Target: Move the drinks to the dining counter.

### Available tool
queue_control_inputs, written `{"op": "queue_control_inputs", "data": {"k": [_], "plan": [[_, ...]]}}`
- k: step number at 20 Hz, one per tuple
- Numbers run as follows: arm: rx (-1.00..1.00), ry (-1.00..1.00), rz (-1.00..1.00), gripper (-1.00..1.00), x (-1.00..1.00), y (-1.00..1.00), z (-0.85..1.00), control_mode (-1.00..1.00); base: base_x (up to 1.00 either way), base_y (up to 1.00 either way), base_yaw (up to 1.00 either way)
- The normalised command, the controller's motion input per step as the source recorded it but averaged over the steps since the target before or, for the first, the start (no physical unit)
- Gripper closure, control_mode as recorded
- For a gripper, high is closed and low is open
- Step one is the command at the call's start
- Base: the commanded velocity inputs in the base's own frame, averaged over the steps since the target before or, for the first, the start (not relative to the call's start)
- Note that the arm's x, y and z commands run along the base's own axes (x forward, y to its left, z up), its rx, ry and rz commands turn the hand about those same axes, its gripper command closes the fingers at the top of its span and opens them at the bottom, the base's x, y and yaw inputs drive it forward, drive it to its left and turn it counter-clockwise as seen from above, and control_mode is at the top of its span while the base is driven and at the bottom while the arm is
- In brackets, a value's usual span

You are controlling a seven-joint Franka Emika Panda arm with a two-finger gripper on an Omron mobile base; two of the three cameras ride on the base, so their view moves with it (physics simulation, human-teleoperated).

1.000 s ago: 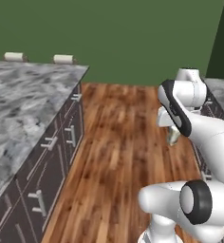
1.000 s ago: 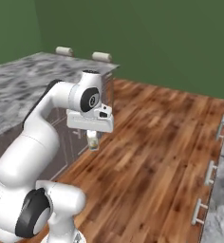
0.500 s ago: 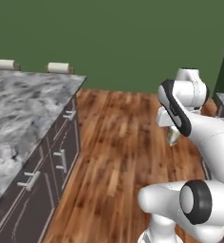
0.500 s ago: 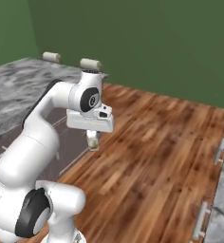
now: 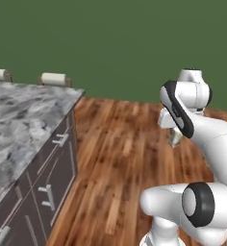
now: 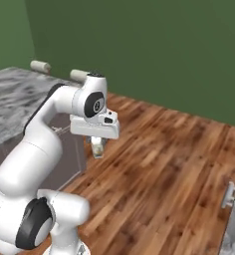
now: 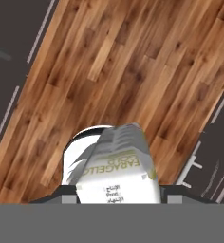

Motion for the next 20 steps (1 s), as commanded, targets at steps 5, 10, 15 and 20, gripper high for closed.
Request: {"op": "queue_control_inputs", "data": {"k": [5,10,15,20], "plan": [[0.0,0.0,0.0,1.0,0.0,0.0,0.0,1.0,1.0,-0.02,0.2],[0.0,0.0,0.0,1.0,0.0,0.0,0.0,1.0,1.0,-0.02,0.37],[0.0,0.0,0.0,1.0,0.0,0.0,0.0,1.0,1.0,-0.18,0.56],[0.0,0.0,0.0,1.0,0.0,0.0,0.0,1.0,1.0,-0.33,0.61]]}}
